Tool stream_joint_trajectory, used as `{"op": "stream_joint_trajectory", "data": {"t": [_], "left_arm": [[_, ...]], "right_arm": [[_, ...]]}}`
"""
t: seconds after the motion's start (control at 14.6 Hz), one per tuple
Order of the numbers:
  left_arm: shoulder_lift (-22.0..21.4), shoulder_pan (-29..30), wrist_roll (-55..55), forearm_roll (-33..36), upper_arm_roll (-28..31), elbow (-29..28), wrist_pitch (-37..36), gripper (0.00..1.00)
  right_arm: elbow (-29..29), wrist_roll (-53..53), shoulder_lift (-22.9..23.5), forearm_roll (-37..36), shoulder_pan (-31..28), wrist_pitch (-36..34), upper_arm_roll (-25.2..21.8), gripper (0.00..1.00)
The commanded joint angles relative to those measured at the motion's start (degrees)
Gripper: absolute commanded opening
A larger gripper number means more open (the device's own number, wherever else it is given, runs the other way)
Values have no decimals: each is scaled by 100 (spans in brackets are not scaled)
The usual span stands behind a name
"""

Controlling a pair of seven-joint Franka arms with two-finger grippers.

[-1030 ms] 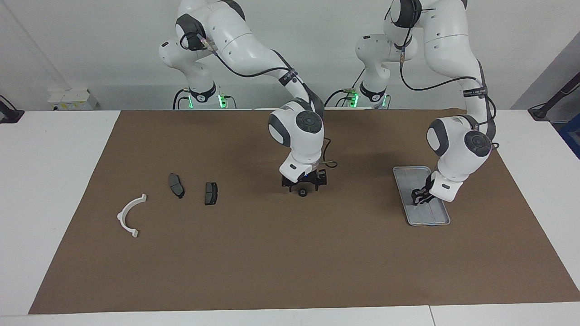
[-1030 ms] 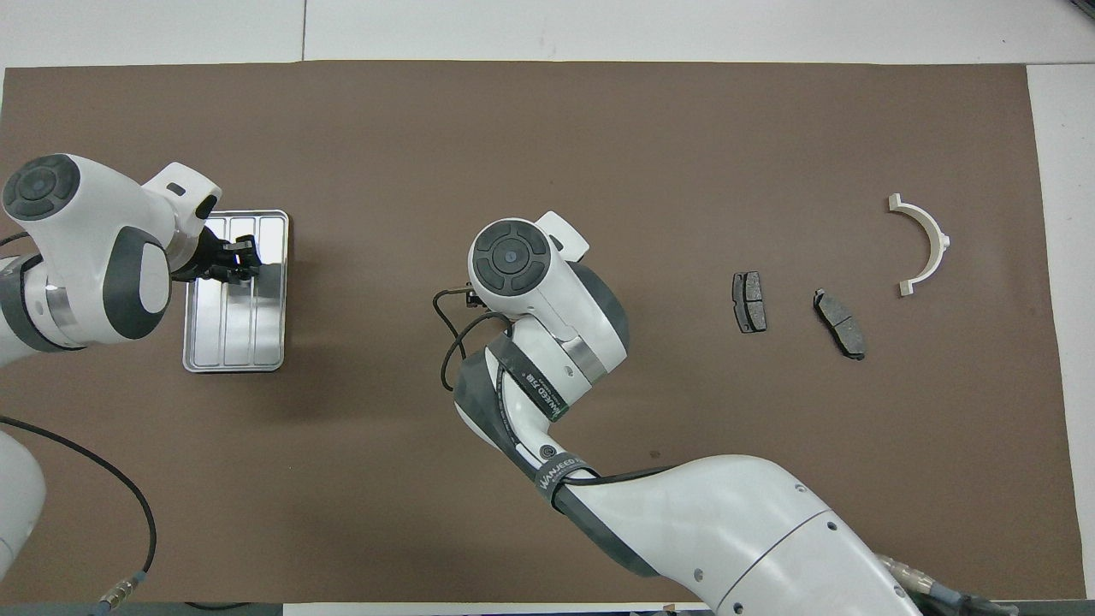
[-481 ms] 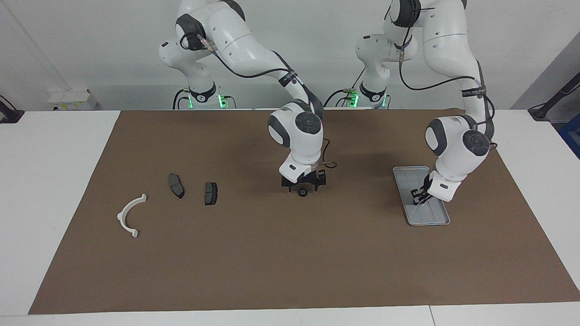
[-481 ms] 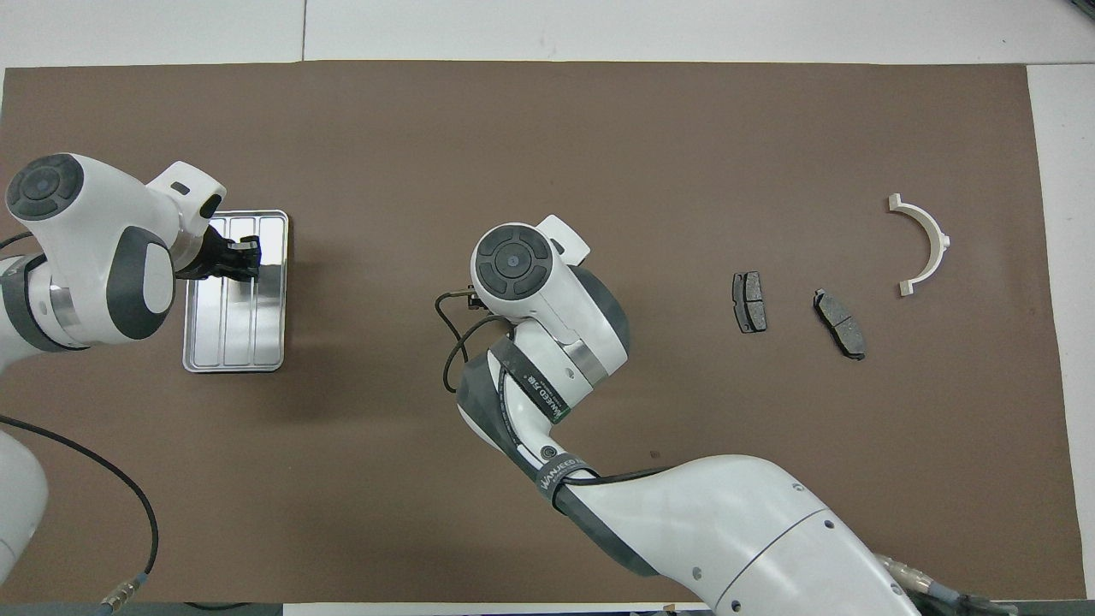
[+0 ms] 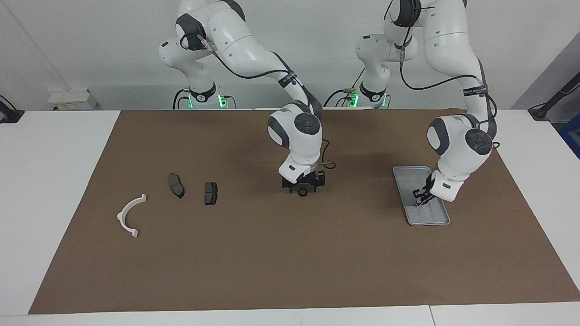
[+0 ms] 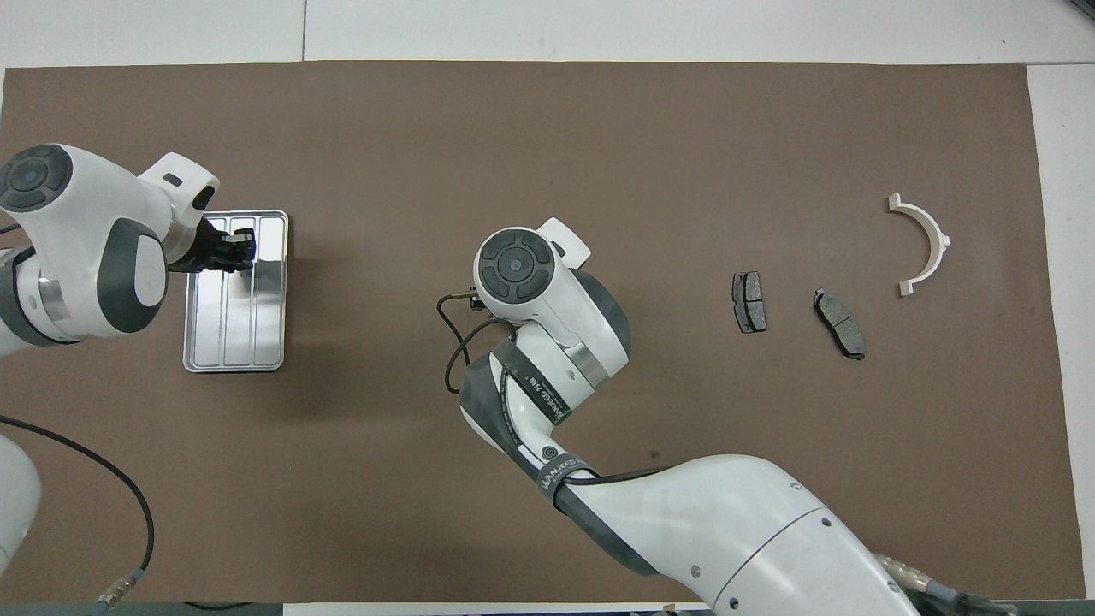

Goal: Place bearing gear from tray to pile

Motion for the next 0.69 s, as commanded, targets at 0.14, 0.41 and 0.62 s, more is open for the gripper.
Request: {"op": "stream_joint_trajectory", "data": {"t": [0.14, 0.41, 0.62], "left_arm": [[-106, -62, -412, -149, -30, 242, -354, 1], [-98, -404, -894, -149, -21, 304, -371, 1], [-71, -685, -1386, -149, -21, 497, -617, 1]], "right_arm": [[-233, 10, -159, 19, 5, 119, 10, 52], [-216, 1, -167, 10, 5, 6, 1, 0], [81, -16, -167, -34, -30, -389, 1, 0]]}}
